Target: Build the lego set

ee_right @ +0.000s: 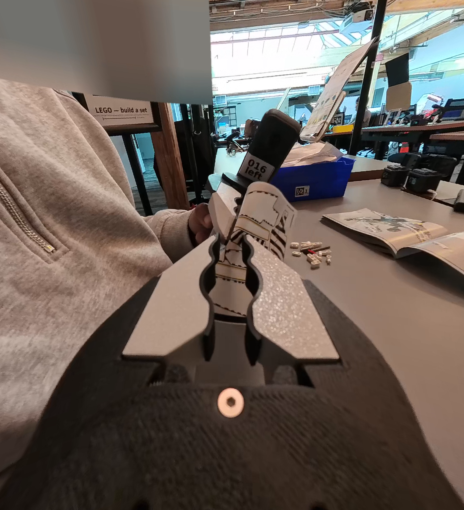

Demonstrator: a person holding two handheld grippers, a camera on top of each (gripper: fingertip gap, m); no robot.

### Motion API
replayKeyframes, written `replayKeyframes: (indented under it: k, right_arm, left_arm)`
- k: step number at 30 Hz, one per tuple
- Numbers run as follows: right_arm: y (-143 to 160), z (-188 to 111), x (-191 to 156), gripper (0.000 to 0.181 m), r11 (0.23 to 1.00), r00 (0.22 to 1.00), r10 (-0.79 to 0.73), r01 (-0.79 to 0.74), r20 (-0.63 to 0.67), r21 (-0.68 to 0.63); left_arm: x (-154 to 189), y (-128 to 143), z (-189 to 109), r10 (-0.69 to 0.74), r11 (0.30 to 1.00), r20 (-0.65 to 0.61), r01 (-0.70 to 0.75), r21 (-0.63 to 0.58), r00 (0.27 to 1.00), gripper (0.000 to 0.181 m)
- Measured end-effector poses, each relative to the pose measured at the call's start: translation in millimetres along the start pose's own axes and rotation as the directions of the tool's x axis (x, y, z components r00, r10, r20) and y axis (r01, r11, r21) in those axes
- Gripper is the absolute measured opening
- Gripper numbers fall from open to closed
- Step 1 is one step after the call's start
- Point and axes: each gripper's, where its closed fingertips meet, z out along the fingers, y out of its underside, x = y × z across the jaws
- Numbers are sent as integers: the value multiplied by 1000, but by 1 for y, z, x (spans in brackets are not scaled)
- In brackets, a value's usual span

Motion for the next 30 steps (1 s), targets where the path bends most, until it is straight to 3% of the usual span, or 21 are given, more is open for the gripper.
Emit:
replayKeyframes:
  k: [21,30]
  right_arm:
    - [-4,-6,4,4,999,999,-31,32,-39,5]
    - [-4,-4,15,12,980,962,-197,187,-190,-71]
  left_arm:
    - [0,-6,-5,-9,999,-12,9,36,1000,0]
    - [-10,-12,-7,-154,984,-19,155,89,988,0]
